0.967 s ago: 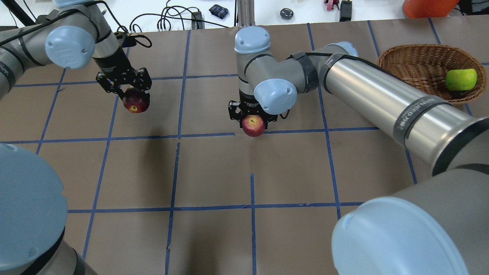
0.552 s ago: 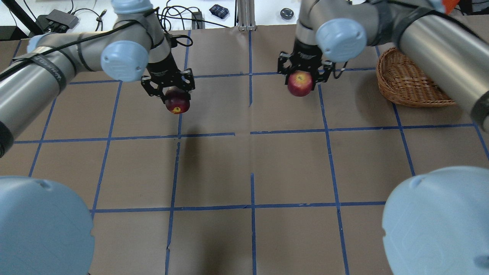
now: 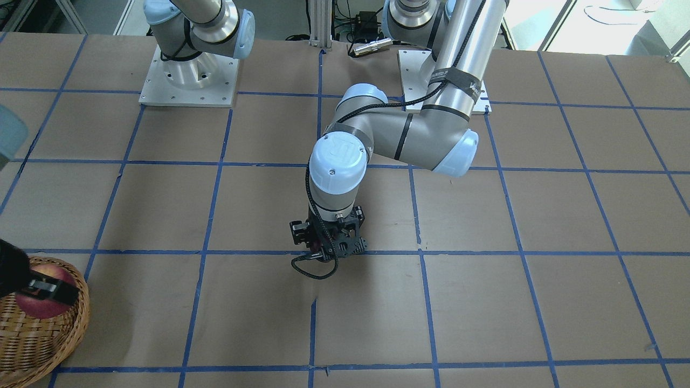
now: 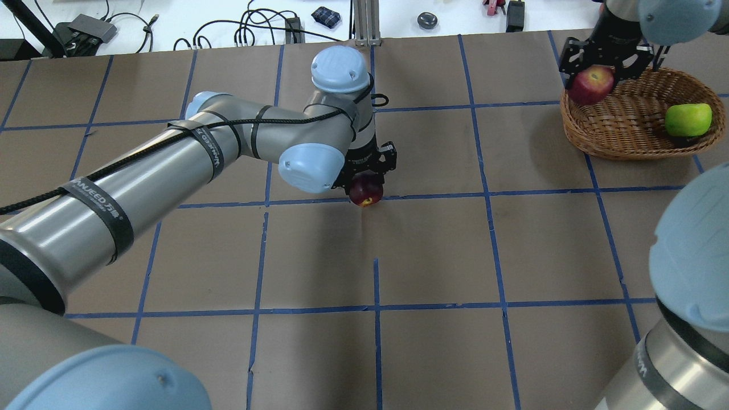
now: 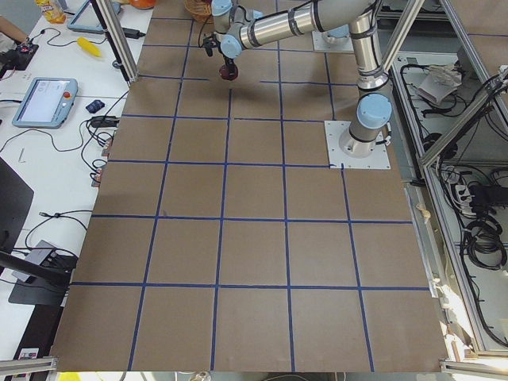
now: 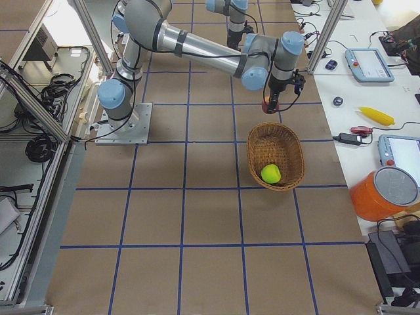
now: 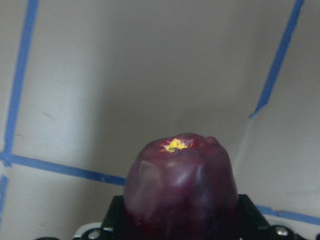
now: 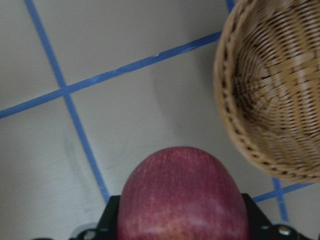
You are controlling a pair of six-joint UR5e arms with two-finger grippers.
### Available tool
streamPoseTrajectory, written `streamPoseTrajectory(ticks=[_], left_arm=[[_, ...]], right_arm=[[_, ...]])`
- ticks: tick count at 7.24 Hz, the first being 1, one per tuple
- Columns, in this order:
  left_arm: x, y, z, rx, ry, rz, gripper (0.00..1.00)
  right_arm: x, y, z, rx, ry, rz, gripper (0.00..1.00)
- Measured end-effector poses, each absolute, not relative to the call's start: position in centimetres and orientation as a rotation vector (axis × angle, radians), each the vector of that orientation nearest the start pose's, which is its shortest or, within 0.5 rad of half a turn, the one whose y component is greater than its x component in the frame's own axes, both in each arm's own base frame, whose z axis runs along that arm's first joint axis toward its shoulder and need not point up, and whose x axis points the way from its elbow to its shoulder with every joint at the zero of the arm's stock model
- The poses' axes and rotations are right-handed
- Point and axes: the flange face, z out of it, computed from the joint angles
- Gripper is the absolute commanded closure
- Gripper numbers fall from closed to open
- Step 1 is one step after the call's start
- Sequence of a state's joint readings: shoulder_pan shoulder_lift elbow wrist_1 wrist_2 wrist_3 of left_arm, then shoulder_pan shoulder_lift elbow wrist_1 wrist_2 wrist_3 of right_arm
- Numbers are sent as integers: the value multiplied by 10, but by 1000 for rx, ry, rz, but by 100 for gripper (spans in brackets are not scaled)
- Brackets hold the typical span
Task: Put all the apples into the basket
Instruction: 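Carry red apple to basket while left brings dark red apple center, then open right gripper in basket while left releases dark apple, withdraws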
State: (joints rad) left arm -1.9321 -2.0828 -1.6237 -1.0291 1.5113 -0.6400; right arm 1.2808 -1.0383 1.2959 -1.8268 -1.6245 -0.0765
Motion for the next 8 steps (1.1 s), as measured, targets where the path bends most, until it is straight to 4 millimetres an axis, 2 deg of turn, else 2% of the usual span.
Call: streamPoseTrajectory(ticks=[1, 2, 3, 5, 6, 7, 8], left_arm=[[-360, -533, 206, -444, 3154, 76, 0], [-361, -526, 197, -459, 3167, 49, 0], [-360, -527, 202, -479, 3187, 3, 0], [-348, -534, 233, -509, 3211, -72, 0], [-334, -536, 257, -490, 3216, -84, 0], [-316, -536, 290, -418, 3227, -66, 0], [-301, -529, 330, -352, 3235, -18, 0]], right_arm=[[-116, -707, 307, 263, 3190, 9, 100], [-142, -711, 284, 213, 3195, 13, 100], [-156, -713, 265, 188, 3198, 28, 100], [-184, -712, 238, 160, 3231, 72, 100], [-195, -709, 229, 160, 3239, 96, 69], [-201, -707, 223, 165, 3240, 114, 8], [-208, -705, 219, 174, 3234, 125, 0]])
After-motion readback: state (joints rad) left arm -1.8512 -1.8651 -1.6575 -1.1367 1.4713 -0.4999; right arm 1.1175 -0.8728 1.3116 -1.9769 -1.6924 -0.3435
